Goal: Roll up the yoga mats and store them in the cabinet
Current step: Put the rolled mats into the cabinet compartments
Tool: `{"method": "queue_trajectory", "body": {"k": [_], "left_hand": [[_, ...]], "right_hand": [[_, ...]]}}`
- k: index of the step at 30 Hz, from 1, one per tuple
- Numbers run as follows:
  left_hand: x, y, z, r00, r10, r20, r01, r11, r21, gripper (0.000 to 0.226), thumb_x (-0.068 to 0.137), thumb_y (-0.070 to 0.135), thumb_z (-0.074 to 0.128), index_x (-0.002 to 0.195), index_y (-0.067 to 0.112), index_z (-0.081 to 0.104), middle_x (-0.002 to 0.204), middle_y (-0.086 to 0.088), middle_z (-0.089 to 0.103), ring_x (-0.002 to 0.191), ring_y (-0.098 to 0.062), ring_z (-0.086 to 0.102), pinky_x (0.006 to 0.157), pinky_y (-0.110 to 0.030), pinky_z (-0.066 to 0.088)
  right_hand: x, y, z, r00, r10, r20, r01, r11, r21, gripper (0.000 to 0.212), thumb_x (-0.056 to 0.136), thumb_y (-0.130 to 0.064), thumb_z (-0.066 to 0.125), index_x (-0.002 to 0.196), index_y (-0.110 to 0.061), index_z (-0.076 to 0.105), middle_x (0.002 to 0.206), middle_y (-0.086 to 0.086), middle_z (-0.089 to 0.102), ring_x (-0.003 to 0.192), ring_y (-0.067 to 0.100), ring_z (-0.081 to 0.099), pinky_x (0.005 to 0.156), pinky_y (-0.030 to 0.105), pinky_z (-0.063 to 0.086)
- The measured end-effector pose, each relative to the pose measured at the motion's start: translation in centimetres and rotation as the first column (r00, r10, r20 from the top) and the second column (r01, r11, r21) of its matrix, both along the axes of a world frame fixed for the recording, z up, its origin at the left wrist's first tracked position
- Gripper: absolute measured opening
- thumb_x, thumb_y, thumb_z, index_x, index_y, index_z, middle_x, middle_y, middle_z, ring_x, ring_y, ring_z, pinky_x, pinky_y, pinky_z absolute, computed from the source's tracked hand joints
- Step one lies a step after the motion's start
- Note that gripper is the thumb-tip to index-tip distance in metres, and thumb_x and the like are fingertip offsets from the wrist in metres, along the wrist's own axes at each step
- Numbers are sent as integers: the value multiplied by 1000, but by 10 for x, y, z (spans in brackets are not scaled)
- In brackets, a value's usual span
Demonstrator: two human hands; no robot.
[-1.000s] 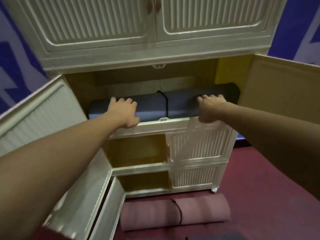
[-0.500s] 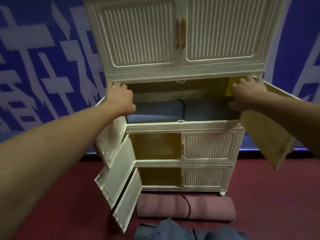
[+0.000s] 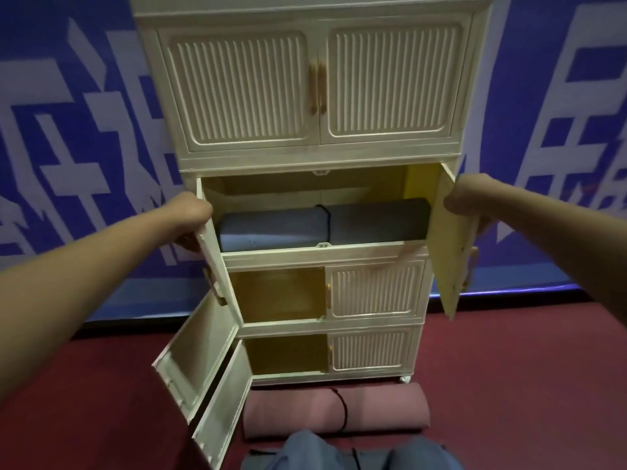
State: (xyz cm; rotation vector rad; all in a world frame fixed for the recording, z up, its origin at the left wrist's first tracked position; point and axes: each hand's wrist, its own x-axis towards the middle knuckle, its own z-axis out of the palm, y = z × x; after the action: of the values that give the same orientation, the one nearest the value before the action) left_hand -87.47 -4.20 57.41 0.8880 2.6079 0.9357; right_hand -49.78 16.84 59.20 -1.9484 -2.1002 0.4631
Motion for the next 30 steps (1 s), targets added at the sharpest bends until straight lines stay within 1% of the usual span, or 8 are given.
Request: {"method": "queue_trajectory", "body": {"k": [5,10,14,19,22,25,27,30], "left_hand": [[44,14,-20,952,-107,286,14,950,312,48,104,43,51,136,8,48,108,-16,63,94,-32,65,77,-44,56],[84,39,-68,975,-140,172,10,804,594,45,104,59,41,126,20,39,108,-1,54,91,-13,56,85,-36,48],[98,77,-85,953,-258,158,102,767,634,40,107,50,41,129,16,46,111,1,52,91,-6,52,74,-24,37],[85,148,-111,930,-348,116,253,837,485,58,104,61,36,152,28,40,157,2,41,142,-22,40,114,-38,31],[75,182,-122,919,-367,146,278,864,421,71,96,73,32,152,30,42,161,4,37,146,-24,38,121,-49,29],[70,203,-132,920,-370,130,304,883,357,71,97,73,32,154,31,40,172,11,5,154,-23,23,124,-52,23],[69,212,-144,912,-380,154,293,866,404,59,105,58,37,155,27,39,171,15,-9,156,-18,15,126,-46,19],[74,208,-172,904,-340,260,173,846,504,44,107,49,43,146,29,47,167,6,24,144,-19,38,113,-42,39]], "right_hand": [[-20,-10,-15,916,26,-400,-80,990,-119,41,101,-30,56,124,1,42,107,27,61,81,43,69,62,47,59],[-67,-12,-61,543,-17,-839,-25,999,-37,88,89,-72,45,157,-29,9,154,18,38,111,46,64,83,59,57],[-119,-6,-93,534,72,-842,-48,997,55,67,97,-66,36,133,-9,37,122,17,56,102,30,64,87,48,57],[-178,24,-126,516,158,-842,-124,986,109,38,108,-45,36,97,-13,54,84,2,54,72,10,52,61,26,39],[-208,45,-147,588,233,-775,-188,971,150,48,106,-50,35,121,-10,56,119,9,58,99,13,57,84,31,47],[-229,56,-173,617,307,-724,-244,950,194,60,105,-49,37,154,-14,37,161,0,22,136,19,39,116,41,37],[-234,58,-187,643,390,-659,-330,918,222,68,104,-51,37,161,-18,21,168,-2,6,146,16,26,124,26,20],[-224,55,-207,627,414,-660,-432,890,148,58,107,-33,41,160,-19,23,167,2,9,150,16,19,123,28,19]]}}
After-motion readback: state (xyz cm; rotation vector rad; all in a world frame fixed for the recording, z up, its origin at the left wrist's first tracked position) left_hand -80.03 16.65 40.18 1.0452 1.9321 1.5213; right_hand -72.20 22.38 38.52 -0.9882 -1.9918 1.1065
